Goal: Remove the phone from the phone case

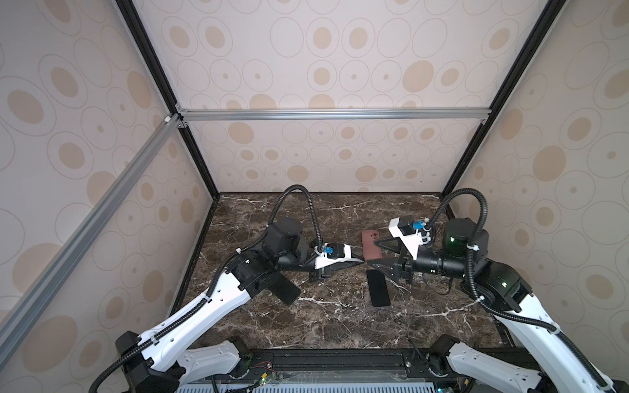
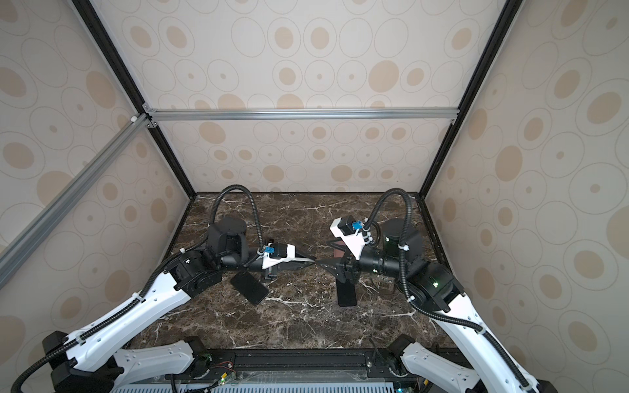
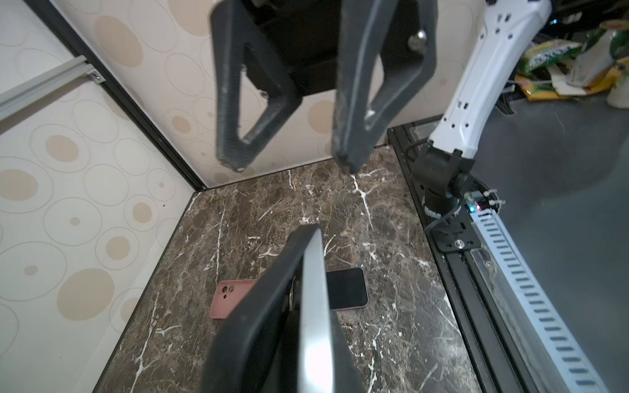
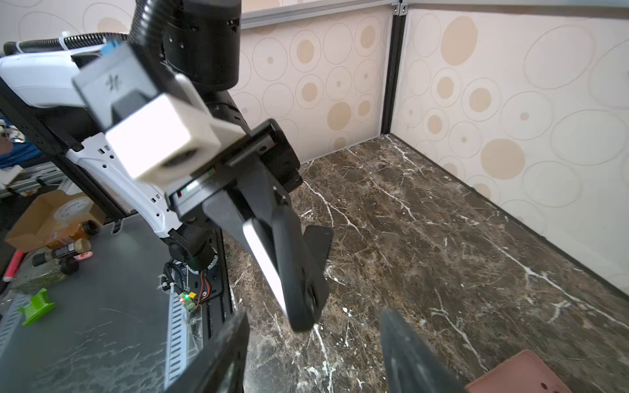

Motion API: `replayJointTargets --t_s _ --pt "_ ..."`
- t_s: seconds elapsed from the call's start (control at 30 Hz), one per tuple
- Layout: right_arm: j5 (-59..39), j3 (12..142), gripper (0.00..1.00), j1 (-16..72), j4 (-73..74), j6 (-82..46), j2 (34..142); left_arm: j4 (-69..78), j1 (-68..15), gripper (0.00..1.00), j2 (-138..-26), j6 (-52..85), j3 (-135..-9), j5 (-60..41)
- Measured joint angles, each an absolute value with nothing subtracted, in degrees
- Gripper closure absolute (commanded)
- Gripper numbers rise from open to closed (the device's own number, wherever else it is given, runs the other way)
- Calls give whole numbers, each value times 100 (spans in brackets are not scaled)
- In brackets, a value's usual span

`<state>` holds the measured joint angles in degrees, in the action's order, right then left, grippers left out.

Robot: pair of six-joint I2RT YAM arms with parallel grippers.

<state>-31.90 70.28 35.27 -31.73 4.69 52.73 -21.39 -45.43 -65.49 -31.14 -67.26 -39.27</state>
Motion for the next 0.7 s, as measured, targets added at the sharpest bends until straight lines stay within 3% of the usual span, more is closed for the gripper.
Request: replayJointTargets --t_s 0.27,0.7 --pt "-3820 7395 37 3527 -3271 231 5979 -2416 -4648 100 -6674 -3544 -6799 -4110" --pt "-4287 7522 48 3527 -3378 19 6353 -2412 -4698 100 -6689 -3640 -6799 -4145"
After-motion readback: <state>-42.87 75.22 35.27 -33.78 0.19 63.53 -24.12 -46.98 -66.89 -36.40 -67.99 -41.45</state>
